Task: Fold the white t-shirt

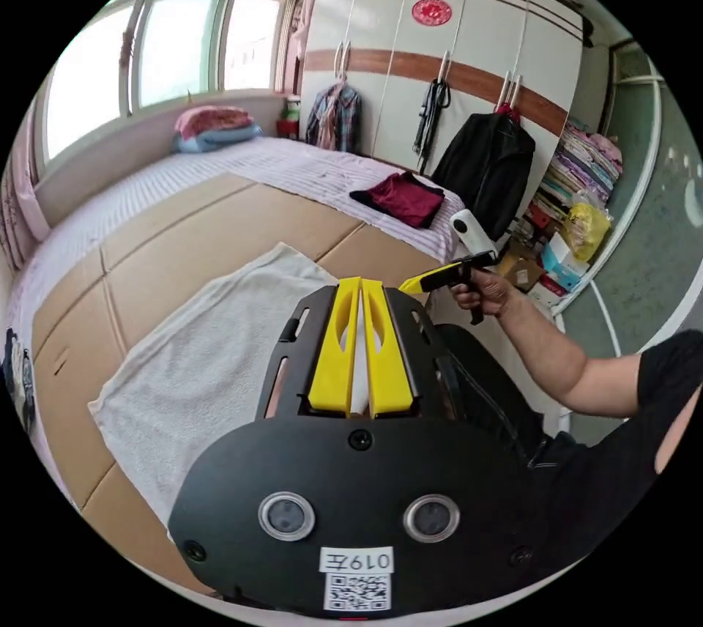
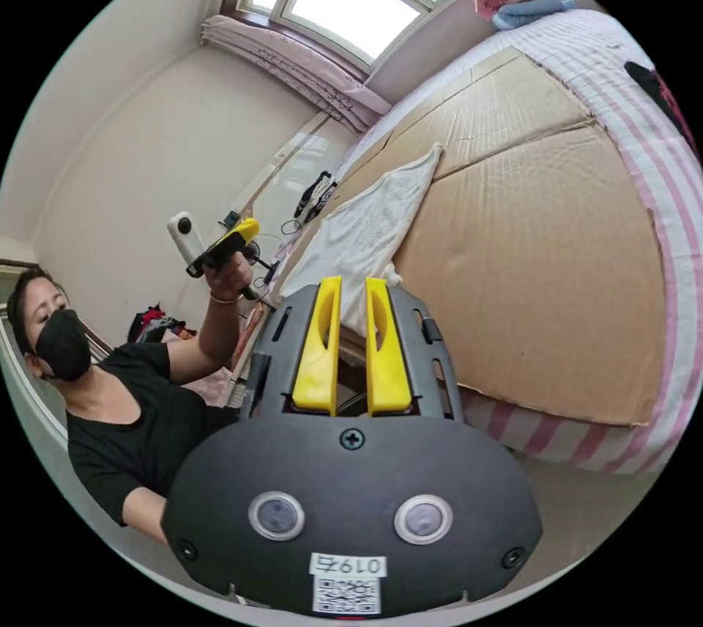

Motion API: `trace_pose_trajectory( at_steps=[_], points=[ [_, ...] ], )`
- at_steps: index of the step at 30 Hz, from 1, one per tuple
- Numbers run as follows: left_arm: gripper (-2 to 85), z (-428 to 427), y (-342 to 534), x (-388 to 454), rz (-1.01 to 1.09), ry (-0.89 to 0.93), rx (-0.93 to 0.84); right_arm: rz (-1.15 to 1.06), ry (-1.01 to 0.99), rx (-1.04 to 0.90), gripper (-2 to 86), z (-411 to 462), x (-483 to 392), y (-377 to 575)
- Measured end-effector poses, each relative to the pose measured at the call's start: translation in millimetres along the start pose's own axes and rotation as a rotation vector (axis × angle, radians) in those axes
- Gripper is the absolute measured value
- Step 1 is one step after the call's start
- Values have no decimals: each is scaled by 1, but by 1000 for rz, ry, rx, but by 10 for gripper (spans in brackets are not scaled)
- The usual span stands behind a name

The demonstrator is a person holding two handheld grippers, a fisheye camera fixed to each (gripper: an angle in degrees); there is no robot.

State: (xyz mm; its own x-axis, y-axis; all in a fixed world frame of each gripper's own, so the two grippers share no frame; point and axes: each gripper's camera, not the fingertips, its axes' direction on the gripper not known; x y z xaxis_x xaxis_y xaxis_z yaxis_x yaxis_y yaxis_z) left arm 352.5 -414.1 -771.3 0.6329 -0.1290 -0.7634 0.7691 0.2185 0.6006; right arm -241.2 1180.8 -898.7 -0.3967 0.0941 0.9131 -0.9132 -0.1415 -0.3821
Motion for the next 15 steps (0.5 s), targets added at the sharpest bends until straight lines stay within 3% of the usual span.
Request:
trace_pose_trajectory(
  at_steps=[4, 6, 8, 15],
  points=[
    [16, -78, 120, 63, 91, -367, 56, -301, 389, 89, 83, 41, -67, 91],
    [24, -94, 179, 98, 182, -645, -60, -415, 492, 109, 87, 78, -84, 130],
    [33, -99, 211, 113, 237, -755, -153, -525, 606, 64, 82, 139, -84, 172],
    [65, -148, 266, 95, 133, -770, -253, -653, 685, -148, 55, 286, -15, 259]
  ],
)
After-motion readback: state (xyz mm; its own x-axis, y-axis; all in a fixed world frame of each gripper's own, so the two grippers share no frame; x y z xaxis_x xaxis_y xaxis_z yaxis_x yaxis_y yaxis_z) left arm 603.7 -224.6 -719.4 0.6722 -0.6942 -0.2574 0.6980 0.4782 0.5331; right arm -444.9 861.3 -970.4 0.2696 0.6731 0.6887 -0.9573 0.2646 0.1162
